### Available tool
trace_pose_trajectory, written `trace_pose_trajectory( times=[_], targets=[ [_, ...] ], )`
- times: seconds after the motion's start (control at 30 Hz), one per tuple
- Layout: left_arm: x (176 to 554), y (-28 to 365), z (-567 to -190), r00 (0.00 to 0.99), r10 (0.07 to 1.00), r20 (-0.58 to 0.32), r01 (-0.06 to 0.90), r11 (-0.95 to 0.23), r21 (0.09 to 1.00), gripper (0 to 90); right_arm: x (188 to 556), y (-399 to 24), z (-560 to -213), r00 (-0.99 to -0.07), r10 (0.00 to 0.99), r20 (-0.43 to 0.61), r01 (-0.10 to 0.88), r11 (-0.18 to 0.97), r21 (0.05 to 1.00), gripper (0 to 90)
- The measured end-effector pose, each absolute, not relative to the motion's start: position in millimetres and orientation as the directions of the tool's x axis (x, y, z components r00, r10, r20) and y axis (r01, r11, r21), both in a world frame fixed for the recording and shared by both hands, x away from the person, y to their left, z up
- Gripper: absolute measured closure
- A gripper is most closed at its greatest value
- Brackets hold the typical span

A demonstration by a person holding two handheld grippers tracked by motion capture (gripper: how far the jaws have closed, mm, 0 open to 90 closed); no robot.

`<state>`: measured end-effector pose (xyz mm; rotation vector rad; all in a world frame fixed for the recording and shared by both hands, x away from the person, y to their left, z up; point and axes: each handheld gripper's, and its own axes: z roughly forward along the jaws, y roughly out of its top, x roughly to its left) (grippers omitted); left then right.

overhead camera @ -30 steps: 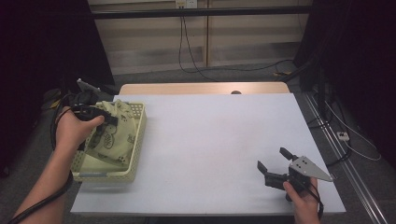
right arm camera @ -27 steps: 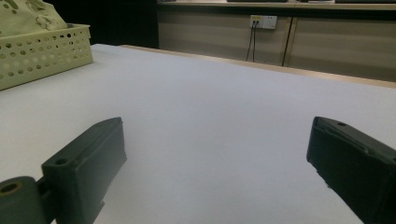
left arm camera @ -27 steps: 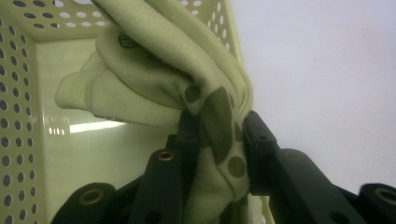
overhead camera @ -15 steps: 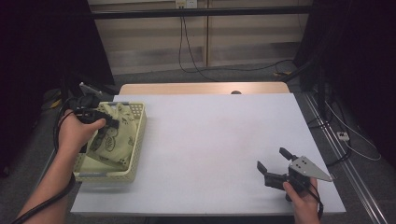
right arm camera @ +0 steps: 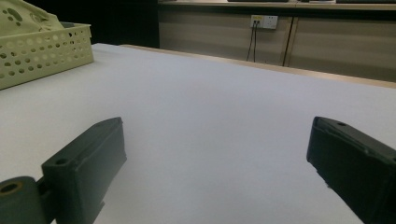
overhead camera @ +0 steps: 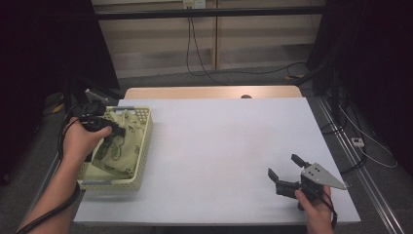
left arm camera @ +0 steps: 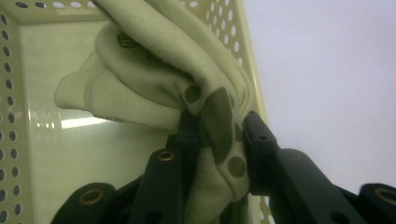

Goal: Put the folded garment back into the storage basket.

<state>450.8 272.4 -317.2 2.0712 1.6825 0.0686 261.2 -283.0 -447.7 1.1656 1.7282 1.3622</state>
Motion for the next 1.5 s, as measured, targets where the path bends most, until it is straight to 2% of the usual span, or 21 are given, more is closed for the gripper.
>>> trace_pose_trajectory(
  times=[1.5],
  targets=[
    [450.9, 263.8, -343.1, 0.259, 0.927, -0.271, 0.920, -0.151, 0.362, 72.3, 261.6, -281.9, -447.6, -0.406, 0.913, 0.040, 0.253, 0.070, 0.965, 4.3]
  ],
)
